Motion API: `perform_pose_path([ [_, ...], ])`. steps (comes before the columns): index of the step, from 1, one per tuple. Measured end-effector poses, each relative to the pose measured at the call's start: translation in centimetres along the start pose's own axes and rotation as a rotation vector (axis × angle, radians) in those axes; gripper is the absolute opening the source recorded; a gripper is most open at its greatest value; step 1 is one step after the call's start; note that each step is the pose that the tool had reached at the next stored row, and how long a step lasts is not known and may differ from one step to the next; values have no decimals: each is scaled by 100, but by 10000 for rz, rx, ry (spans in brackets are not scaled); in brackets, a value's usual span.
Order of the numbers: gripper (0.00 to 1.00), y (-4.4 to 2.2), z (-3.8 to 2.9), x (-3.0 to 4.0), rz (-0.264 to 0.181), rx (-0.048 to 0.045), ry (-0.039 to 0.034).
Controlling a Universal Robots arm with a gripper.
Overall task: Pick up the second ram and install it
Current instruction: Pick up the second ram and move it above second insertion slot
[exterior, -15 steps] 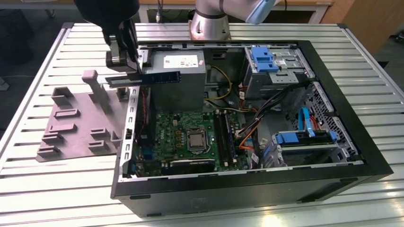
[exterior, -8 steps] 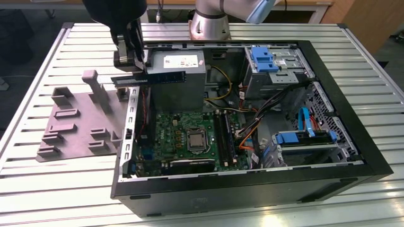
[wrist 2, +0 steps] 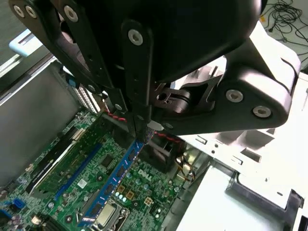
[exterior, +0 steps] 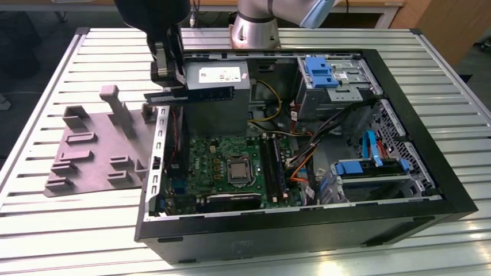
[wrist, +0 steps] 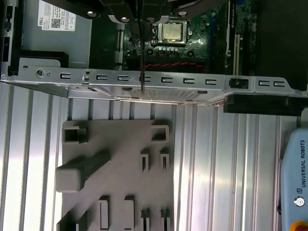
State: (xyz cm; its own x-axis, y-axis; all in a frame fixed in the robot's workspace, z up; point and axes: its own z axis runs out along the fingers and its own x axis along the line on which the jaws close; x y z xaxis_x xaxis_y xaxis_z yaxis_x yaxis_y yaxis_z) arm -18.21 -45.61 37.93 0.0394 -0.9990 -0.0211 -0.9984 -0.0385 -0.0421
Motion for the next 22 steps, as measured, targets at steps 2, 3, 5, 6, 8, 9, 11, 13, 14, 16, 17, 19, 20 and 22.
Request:
perform_pose_path([
  [2, 12, -32, 2, 2, -1, 1, -1],
  [3, 12, -49, 2, 2, -1, 0, 0],
  [5, 12, -80, 3, 3, 0, 0, 0],
  [6, 12, -95, 4, 4, 0, 0, 0],
  [8, 12, -126, 5, 5, 0, 0, 0],
  [9, 12, -143, 6, 6, 0, 0, 0],
  [11, 12, -174, 7, 7, -1, 0, 0],
  [13, 12, -205, 9, 8, -1, 0, 0],
  [14, 12, -221, 9, 9, 0, 0, 1],
  [16, 12, -253, 11, 10, 0, 0, 0],
  [17, 12, -268, 11, 11, 0, 0, 0],
  [19, 12, -300, 13, 12, -1, 1, 0],
  [20, 12, -316, 13, 13, 0, 0, 0],
  [22, 12, -348, 14, 14, 0, 0, 0],
])
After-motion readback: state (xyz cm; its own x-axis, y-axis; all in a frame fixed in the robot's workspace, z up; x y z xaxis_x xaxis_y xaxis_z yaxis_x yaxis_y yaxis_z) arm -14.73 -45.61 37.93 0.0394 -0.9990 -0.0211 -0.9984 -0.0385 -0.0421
